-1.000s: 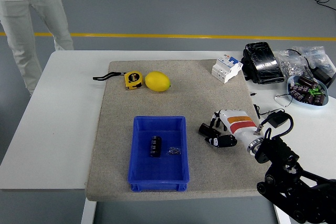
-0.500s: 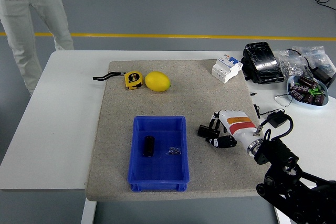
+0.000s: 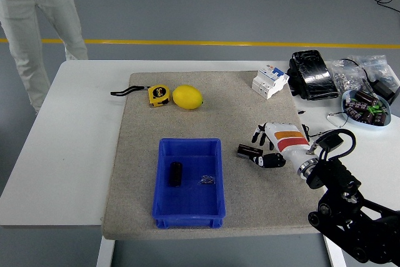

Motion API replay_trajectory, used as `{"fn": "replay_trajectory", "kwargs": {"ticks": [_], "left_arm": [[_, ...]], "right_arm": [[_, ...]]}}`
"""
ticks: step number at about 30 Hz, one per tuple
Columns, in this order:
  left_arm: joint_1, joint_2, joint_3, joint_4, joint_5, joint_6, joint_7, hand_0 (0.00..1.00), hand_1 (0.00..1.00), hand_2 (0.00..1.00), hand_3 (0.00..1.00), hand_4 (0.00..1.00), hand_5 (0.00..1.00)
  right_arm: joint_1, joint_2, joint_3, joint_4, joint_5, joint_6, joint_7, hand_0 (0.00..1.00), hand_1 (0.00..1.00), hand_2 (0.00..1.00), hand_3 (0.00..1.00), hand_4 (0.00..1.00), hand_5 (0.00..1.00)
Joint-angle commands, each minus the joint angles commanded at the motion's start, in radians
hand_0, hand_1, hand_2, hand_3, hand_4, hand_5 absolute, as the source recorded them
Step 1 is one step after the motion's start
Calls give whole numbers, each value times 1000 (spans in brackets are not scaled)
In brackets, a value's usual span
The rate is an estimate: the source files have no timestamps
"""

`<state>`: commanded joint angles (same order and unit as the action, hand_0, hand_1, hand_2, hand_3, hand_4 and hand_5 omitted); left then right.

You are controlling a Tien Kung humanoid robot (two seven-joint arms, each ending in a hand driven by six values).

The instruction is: Pick up the battery,place it into the box

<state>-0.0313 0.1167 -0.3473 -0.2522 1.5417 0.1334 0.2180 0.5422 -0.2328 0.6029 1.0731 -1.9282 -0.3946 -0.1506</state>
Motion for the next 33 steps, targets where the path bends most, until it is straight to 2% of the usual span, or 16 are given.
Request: {"fn": "replay_trajectory", "kwargs": {"ticks": [8,9,10,15,16,21,22,33], "left_arm": [[-1,0,2,0,-2,-1,-2,722,702,745,675,709,672],[-2,0,1,0,-1,-2,-2,722,702,745,675,709,672],[-2,0,1,0,0,-2,-2,722,703,744,677,708,670],[-2,0,2,0,0,-2,-2,722,703,744,677,708,670],[-2,0,2,0,0,-2,-2,722,703,743,677,709,674],[-3,1,2,0,0,-2,-2,722,703,743,677,709,674],[-3,1,2,0,0,-2,-2,722,702,742,678,707,670],[-5,2,0,0,4,-2,-1,722,701,741,678,708,670]], "right_arm": [[-5,-5,5,6,4,5,0,135,301,421,482,860,167],[-6,-5,5,8,8,10,1,135,301,421,482,860,167],[-7,-4,4,10,13,15,2,149,315,431,497,901,133],[-1,1,-5,6,44,47,6,149,315,431,497,901,133],[1,3,-8,1,50,51,5,317,439,545,521,812,289],[12,7,-26,-14,64,59,4,317,439,545,521,812,289],[14,8,-30,-15,66,59,3,400,468,582,526,813,282],[29,17,-60,-24,65,67,0,406,473,586,524,802,275]]}}
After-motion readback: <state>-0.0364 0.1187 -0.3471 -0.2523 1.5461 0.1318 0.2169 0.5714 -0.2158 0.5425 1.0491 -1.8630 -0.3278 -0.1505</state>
